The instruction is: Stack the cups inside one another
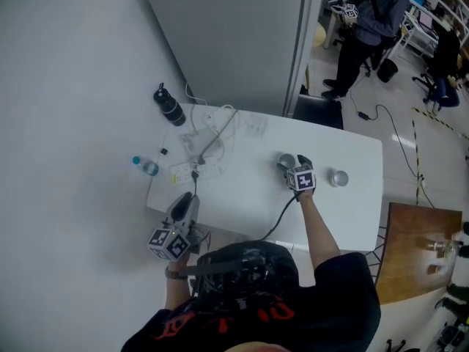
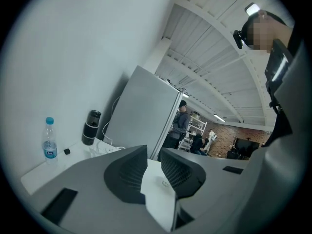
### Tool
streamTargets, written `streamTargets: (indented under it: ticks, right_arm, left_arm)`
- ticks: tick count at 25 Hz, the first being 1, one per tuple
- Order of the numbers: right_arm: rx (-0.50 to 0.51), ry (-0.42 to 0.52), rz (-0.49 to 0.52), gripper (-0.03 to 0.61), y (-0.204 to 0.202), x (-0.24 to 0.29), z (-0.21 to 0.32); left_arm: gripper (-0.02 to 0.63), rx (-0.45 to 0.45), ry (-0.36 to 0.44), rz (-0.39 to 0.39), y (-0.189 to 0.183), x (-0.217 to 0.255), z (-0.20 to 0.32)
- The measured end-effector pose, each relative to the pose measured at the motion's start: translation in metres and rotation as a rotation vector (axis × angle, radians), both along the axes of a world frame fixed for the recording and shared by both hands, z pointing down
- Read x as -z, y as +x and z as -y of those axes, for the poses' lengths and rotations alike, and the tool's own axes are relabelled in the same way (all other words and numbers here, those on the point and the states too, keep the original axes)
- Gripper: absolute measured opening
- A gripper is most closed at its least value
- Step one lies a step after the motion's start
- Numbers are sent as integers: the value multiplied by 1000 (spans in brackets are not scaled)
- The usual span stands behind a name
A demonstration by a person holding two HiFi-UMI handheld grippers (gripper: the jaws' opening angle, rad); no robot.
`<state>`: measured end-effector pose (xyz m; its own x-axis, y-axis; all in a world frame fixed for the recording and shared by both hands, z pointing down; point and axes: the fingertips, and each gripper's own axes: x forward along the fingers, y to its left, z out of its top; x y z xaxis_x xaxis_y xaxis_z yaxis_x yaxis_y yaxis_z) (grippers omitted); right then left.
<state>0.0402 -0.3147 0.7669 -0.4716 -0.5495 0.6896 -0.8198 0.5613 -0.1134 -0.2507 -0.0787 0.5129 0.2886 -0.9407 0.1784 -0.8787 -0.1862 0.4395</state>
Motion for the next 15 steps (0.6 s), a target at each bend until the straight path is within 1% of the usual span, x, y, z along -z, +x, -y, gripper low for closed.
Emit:
streamTargets:
  ticks: [3, 5, 6, 8, 9, 11, 15]
  right_arm:
    - [24, 34, -25, 425, -20, 12, 8]
    - [20, 28, -42, 425, -26, 10, 16]
    - [16, 18, -49, 425, -27, 7, 18]
    - [11, 3, -63, 416, -28, 2, 18]
    - [11, 1, -69, 377, -28, 1, 17]
    - [15, 7, -69, 376, -28, 1, 12]
    - [19, 31, -36, 374, -26, 7, 0]
  left_arm:
    - [75, 37, 11, -53, -12, 3, -7]
    - [60, 47, 23, -82, -18, 7, -6]
    - [58, 52, 24, -84, -20, 8, -6]
    - [57, 63, 16, -63, -23, 8, -5]
    - [57, 66, 10, -52, -24, 8, -6]
    - [57, 59, 2, -45, -24, 7, -5]
    - [57, 38, -7, -64, -21, 3, 0]
